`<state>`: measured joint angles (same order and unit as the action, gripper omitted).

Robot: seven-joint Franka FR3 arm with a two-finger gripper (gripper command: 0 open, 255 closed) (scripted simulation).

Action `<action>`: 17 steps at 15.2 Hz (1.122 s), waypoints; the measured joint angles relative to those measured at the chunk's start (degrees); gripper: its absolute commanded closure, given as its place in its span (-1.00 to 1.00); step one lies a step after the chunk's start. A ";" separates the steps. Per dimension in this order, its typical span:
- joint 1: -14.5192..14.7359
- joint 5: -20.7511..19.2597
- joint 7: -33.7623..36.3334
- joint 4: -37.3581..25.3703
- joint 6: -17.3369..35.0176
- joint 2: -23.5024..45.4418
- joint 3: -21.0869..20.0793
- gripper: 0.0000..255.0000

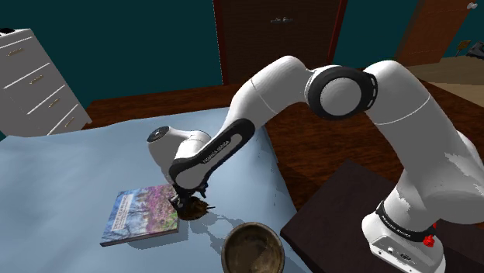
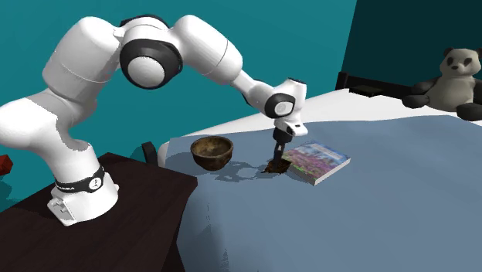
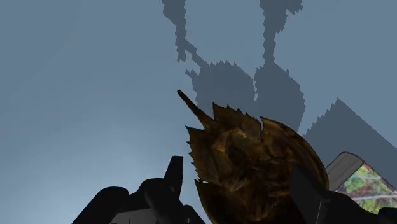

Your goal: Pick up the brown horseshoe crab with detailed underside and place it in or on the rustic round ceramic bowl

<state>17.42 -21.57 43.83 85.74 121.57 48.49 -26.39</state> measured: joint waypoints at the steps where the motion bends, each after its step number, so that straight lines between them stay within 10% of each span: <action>1: -1.40 -2.69 -2.02 7.80 6.70 -3.79 -0.38 -1.00; 6: -3.83 -18.66 -6.83 31.74 34.65 -13.53 2.82 -1.00; 17: -1.42 -22.68 -5.24 29.82 38.61 -9.13 6.28 -1.00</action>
<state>16.00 -44.25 38.59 115.56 160.18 39.36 -20.11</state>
